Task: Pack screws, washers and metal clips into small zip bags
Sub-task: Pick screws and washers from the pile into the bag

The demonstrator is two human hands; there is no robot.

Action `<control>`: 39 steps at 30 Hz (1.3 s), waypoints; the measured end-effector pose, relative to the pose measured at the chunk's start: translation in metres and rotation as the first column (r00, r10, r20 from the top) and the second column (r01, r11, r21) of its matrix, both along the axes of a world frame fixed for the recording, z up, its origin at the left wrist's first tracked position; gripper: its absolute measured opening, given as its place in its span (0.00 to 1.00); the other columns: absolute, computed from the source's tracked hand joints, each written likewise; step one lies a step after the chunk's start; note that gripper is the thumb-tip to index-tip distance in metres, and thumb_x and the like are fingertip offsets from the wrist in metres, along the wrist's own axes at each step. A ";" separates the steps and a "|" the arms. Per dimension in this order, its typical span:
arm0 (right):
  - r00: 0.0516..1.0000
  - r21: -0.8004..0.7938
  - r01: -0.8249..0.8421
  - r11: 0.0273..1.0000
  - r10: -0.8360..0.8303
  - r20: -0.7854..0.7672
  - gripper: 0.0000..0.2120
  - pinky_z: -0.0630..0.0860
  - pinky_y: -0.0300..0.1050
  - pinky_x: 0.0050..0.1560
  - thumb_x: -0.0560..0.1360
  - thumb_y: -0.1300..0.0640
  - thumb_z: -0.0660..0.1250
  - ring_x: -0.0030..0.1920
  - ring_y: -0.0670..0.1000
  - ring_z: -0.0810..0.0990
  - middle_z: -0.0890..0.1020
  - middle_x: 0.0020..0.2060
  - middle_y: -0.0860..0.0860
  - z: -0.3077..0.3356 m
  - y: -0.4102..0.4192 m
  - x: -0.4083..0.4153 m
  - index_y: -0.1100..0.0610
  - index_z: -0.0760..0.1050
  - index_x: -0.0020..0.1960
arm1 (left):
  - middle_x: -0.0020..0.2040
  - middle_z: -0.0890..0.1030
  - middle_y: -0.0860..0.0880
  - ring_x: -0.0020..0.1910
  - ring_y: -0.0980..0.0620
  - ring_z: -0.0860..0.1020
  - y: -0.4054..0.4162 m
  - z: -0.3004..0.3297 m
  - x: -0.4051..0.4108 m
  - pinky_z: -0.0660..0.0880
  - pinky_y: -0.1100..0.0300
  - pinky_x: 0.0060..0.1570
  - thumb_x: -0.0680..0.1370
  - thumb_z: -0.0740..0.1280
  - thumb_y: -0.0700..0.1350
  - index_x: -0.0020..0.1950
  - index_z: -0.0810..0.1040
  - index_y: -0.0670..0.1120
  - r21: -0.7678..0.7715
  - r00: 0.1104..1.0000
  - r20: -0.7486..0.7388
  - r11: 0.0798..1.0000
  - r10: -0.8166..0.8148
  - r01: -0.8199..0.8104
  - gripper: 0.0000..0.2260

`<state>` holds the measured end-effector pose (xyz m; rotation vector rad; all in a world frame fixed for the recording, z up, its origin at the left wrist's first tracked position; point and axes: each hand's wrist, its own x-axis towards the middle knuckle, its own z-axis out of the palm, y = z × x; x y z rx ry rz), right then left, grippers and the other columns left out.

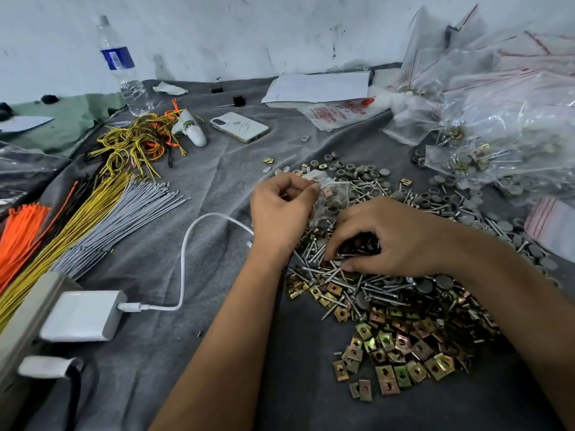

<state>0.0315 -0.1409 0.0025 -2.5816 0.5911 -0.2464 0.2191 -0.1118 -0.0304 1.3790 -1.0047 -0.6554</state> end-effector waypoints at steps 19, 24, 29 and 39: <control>0.998 -0.150 0.068 0.986 -0.068 0.003 0.11 0.73 0.43 0.50 0.73 0.39 0.73 0.48 0.39 0.74 0.74 0.46 0.38 -0.006 0.000 0.001 0.45 0.84 0.49 | 0.30 0.78 0.47 0.29 0.51 0.74 0.001 0.000 -0.001 0.73 0.55 0.35 0.77 0.75 0.39 0.39 0.81 0.44 0.008 0.999 0.032 1.000 0.013 -0.013 0.07; 0.965 -0.124 0.124 0.984 -0.091 0.248 0.05 0.73 0.41 0.49 0.76 0.51 0.75 0.48 0.42 0.77 0.77 0.45 0.42 -0.004 -0.002 0.000 0.50 0.86 0.50 | 0.30 0.79 0.48 0.28 0.52 0.75 0.001 -0.001 -0.001 0.73 0.56 0.34 0.77 0.75 0.40 0.39 0.82 0.44 0.003 0.998 0.052 1.000 0.020 -0.020 0.07; 0.856 -0.195 0.288 0.937 -0.161 0.491 0.07 0.76 0.41 0.43 0.75 0.55 0.75 0.42 0.44 0.79 0.82 0.43 0.48 -0.004 -0.004 0.001 0.55 0.86 0.52 | 0.32 0.79 0.41 0.29 0.50 0.74 0.002 0.001 -0.001 0.73 0.55 0.34 0.77 0.74 0.38 0.41 0.82 0.39 -0.004 0.999 0.035 1.000 -0.013 0.013 0.06; 0.836 -0.293 0.406 0.865 -0.222 0.502 0.10 0.81 0.48 0.48 0.74 0.58 0.77 0.45 0.49 0.83 0.87 0.47 0.51 -0.010 -0.008 0.004 0.57 0.86 0.56 | 0.32 0.80 0.43 0.27 0.52 0.74 0.004 0.003 -0.002 0.73 0.56 0.32 0.78 0.74 0.37 0.41 0.82 0.38 -0.019 0.998 0.049 0.999 -0.049 0.050 0.06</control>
